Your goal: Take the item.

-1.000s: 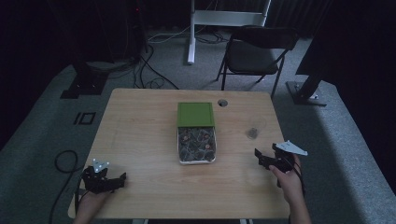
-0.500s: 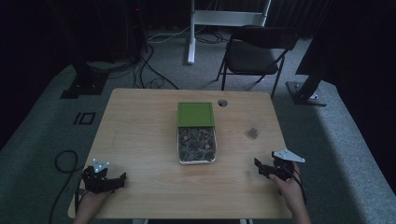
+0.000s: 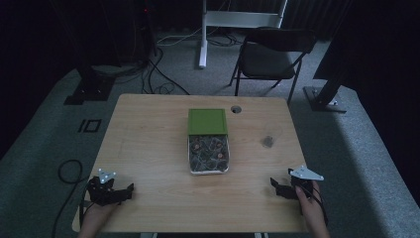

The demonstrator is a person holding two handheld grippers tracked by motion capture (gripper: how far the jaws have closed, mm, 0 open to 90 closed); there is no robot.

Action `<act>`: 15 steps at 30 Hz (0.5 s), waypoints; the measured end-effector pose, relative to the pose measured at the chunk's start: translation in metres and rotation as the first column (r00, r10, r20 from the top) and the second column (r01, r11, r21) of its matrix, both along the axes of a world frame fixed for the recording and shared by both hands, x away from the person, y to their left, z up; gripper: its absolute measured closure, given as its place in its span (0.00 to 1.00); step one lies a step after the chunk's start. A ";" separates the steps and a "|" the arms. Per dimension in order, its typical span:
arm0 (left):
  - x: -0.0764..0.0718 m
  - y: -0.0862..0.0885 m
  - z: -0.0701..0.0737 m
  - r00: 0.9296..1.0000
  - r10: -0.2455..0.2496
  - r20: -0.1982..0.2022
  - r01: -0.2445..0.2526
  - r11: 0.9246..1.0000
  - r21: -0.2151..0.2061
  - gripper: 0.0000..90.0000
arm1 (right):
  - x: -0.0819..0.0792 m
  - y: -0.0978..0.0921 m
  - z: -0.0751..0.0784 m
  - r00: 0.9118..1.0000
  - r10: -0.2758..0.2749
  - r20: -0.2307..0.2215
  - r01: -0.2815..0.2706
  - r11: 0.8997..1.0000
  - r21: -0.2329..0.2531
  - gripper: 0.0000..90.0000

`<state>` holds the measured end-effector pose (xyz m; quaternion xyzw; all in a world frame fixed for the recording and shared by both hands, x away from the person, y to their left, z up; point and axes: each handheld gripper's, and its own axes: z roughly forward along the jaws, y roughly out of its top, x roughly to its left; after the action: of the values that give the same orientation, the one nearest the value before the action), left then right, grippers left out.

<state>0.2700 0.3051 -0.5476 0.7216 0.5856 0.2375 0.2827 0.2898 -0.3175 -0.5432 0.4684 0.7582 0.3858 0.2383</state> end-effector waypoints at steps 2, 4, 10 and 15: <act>0.000 0.000 0.000 1.000 0.000 0.000 0.000 1.000 0.000 0.00 | -0.003 -0.001 -0.001 1.000 0.017 -0.004 -0.017 1.000 -0.007 0.16; 0.000 0.000 0.000 1.000 0.000 0.000 0.000 1.000 0.000 0.00 | -0.005 -0.002 -0.001 1.000 0.028 -0.008 -0.028 1.000 -0.014 0.16; 0.000 0.000 0.000 1.000 0.000 -0.001 0.000 1.000 0.000 0.00 | -0.009 -0.005 -0.007 0.997 0.072 -0.026 -0.074 0.996 -0.055 0.16; 0.000 0.000 0.000 1.000 0.000 0.000 0.000 1.000 0.000 0.00 | -0.009 -0.005 -0.008 0.994 0.104 -0.044 -0.107 0.991 -0.083 0.16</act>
<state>0.2700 0.3051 -0.5476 0.7216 0.5856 0.2375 0.2827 0.2809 -0.3225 -0.5511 0.4247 0.8023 0.3559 0.2221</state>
